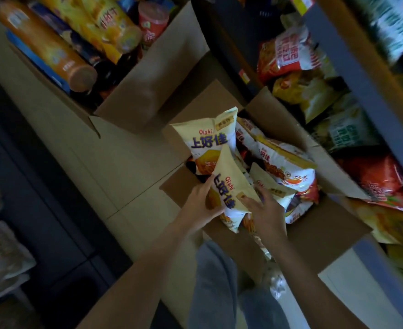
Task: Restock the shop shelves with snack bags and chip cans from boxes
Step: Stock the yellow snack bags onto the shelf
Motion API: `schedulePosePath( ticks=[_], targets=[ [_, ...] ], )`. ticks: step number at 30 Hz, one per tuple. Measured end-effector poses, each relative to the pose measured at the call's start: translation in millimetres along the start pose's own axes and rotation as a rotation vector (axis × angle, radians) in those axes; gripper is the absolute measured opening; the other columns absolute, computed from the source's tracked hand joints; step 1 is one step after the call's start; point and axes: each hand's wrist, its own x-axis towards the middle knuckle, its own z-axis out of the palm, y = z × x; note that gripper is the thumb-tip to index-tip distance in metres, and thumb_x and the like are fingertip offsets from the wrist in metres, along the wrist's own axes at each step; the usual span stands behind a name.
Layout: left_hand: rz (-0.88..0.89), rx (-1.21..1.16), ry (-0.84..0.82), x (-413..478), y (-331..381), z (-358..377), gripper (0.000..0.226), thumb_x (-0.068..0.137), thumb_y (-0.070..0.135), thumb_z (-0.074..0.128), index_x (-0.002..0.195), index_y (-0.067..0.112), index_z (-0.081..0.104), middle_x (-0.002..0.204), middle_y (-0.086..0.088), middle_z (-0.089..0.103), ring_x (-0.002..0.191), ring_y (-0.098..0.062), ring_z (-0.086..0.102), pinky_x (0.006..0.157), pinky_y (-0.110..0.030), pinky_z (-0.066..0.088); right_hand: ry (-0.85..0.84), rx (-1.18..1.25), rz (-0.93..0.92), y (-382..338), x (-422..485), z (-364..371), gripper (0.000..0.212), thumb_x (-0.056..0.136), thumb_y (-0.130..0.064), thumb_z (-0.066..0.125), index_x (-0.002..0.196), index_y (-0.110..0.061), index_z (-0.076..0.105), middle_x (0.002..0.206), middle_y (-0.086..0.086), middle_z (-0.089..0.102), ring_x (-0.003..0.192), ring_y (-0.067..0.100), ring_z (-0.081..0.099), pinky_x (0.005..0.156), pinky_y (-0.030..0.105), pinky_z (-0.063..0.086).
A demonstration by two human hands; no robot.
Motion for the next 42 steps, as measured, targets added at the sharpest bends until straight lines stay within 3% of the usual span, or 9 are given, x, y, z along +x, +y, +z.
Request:
schedulePosePath(
  ticks=[5,16,21,25,30,33,35,38,42],
  targets=[
    [0.040,0.020,-0.015,-0.2,10.4,15.7,0.091,0.088,0.036,0.071,0.154,0.037,0.009,0.152,-0.002,0.026,0.140,-0.017,0.031,0.110,-0.033,0.035,0.113,-0.027,-0.008,8.6,-7.3,-7.2,0.013,0.094,-0.020,0.061,0.093,-0.010,0.054,0.074,-0.007,0.053,0.070,0.016,0.052,0.057,0.031,0.036],
    [0.242,-0.021,0.248,-40.7,15.6,36.4,0.107,0.068,0.053,0.076,0.154,0.028,0.017,0.155,0.000,0.027,0.146,-0.011,0.020,0.117,-0.035,0.027,0.204,0.165,-0.173,40.2,-56.9,-68.0,0.014,0.085,-0.011,0.070,0.077,-0.008,0.059,0.075,0.000,0.066,0.070,0.010,0.058,0.062,0.018,0.041],
    [0.388,-0.004,0.241,-50.7,42.3,24.4,0.104,0.059,0.037,0.089,0.144,0.033,0.028,0.137,0.008,0.044,0.131,-0.002,0.037,0.111,-0.035,0.036,0.083,0.220,-0.301,31.1,-63.6,-109.5,0.028,0.084,0.002,0.065,0.068,-0.018,0.055,0.071,-0.013,0.066,0.065,-0.008,0.057,0.062,0.006,0.040],
    [0.387,-0.104,0.195,-49.3,40.0,16.5,0.103,0.049,0.060,0.088,0.127,0.065,0.021,0.139,-0.003,0.041,0.131,-0.014,0.045,0.105,-0.048,0.044,0.040,0.274,-0.331,26.9,-48.4,-124.8,0.030,0.087,0.003,0.060,0.067,-0.019,0.054,0.067,-0.007,0.063,0.071,0.011,0.054,0.068,0.028,0.043],
    [0.313,-0.201,0.185,-59.1,32.4,30.7,0.111,0.043,0.057,0.086,0.137,0.034,0.032,0.126,0.008,0.040,0.128,-0.014,0.044,0.105,-0.041,0.042,-0.018,0.261,-0.306,8.7,-30.9,-116.9,0.025,0.084,-0.018,0.064,0.063,-0.028,0.056,0.069,0.002,0.057,0.073,0.028,0.056,0.075,0.050,0.051],
    [0.323,-0.393,0.091,-59.7,21.3,37.7,0.089,0.059,0.032,0.092,0.130,0.038,0.038,0.128,0.014,0.058,0.122,-0.011,0.057,0.095,-0.031,0.049,-0.032,0.191,-0.289,-3.5,-21.3,-108.5,0.018,0.078,-0.030,0.063,0.062,-0.032,0.056,0.078,0.014,0.055,0.086,0.041,0.059,0.083,0.055,0.050],
    [0.292,-0.478,0.110,-58.6,20.0,37.9,0.085,0.065,0.014,0.090,0.129,0.035,0.038,0.125,0.012,0.060,0.116,-0.004,0.060,0.090,-0.023,0.050,-0.011,0.177,-0.275,-9.1,-15.9,-101.7,0.024,0.085,-0.022,0.065,0.063,-0.029,0.056,0.078,0.012,0.057,0.080,0.031,0.058,0.077,0.047,0.049],
    [0.272,-0.561,0.140,-55.6,17.2,36.0,0.085,0.063,0.022,0.087,0.129,0.037,0.036,0.130,0.009,0.056,0.122,-0.009,0.057,0.093,-0.025,0.050,0.019,0.276,-0.275,-11.0,-6.3,-90.1,0.026,0.089,-0.010,0.064,0.069,-0.022,0.054,0.079,0.005,0.060,0.076,0.019,0.057,0.070,0.037,0.046],
    [0.222,-0.668,0.158,-51.3,4.6,32.6,0.088,0.059,0.027,0.083,0.132,0.033,0.034,0.129,0.008,0.058,0.119,-0.011,0.059,0.093,-0.028,0.050,-0.116,0.489,-0.261,-14.4,-1.6,-69.3,0.025,0.095,-0.008,0.057,0.119,-0.016,0.054,0.109,0.000,0.063,0.093,0.008,0.064,0.081,0.030,0.055]
  ],
)
